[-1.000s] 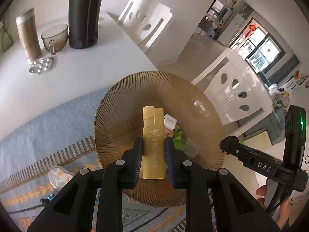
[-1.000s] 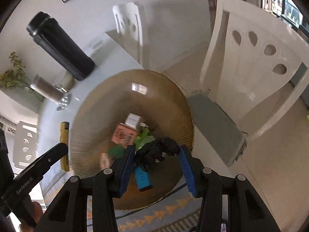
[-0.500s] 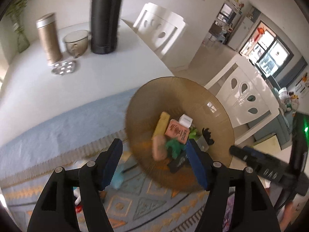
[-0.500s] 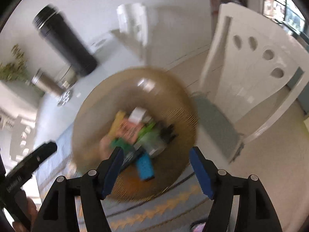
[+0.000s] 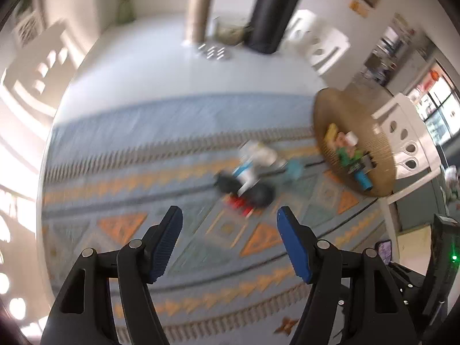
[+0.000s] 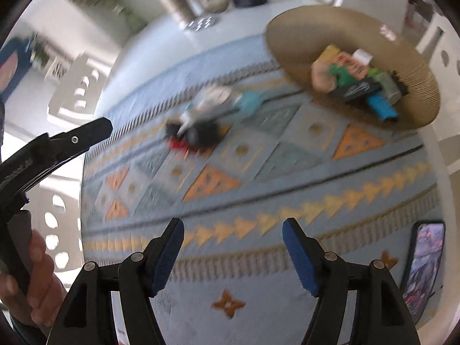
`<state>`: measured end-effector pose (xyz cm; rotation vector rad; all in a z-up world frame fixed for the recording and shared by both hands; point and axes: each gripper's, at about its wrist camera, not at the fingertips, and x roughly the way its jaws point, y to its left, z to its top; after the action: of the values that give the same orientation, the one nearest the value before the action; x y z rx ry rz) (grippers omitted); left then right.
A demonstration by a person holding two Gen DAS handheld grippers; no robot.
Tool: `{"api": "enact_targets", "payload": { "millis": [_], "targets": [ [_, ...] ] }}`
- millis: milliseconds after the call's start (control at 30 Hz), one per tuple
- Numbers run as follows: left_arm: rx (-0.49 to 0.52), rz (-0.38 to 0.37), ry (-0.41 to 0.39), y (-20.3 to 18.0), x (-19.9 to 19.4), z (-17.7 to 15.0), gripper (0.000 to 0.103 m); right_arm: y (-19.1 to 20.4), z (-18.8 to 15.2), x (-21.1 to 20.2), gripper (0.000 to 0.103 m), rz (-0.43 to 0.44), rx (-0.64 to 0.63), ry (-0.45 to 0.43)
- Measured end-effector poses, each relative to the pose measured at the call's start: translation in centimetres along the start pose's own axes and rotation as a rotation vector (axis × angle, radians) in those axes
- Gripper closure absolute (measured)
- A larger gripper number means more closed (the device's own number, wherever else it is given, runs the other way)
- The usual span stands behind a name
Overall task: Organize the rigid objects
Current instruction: 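Withdraw both grippers from the bowl toward the remaining figurines on the rug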
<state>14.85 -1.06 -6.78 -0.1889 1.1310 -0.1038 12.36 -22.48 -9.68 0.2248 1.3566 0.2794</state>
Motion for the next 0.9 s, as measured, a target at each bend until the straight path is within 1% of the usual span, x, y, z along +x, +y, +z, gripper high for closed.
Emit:
{"api": "enact_targets", "payload": {
  "millis": [133,367,633,900],
  "targets": [
    [-0.057,-0.007,0.012,2.2,-0.3,-1.6,0.037,1.0,-1.3,0.2,0.033,-0.015,-0.009,0.015],
    [0.008,0.015,-0.031,2.2,-2.3,-2.5,0.037,2.3,-2.4,0.5,0.033,-0.025,-0.003,0.029],
    [0.021,-0.005,-0.019,2.5,-2.1,-2.5,0.037,4.0,-3.2,0.6,0.033,-0.044,-0.050,0.042],
    [0.038,0.000,0.006,2.4,-1.1,-2.4,0.037,3.5,-3.0,1.4,0.033,-0.041,-0.028,0.059]
  ]
}}
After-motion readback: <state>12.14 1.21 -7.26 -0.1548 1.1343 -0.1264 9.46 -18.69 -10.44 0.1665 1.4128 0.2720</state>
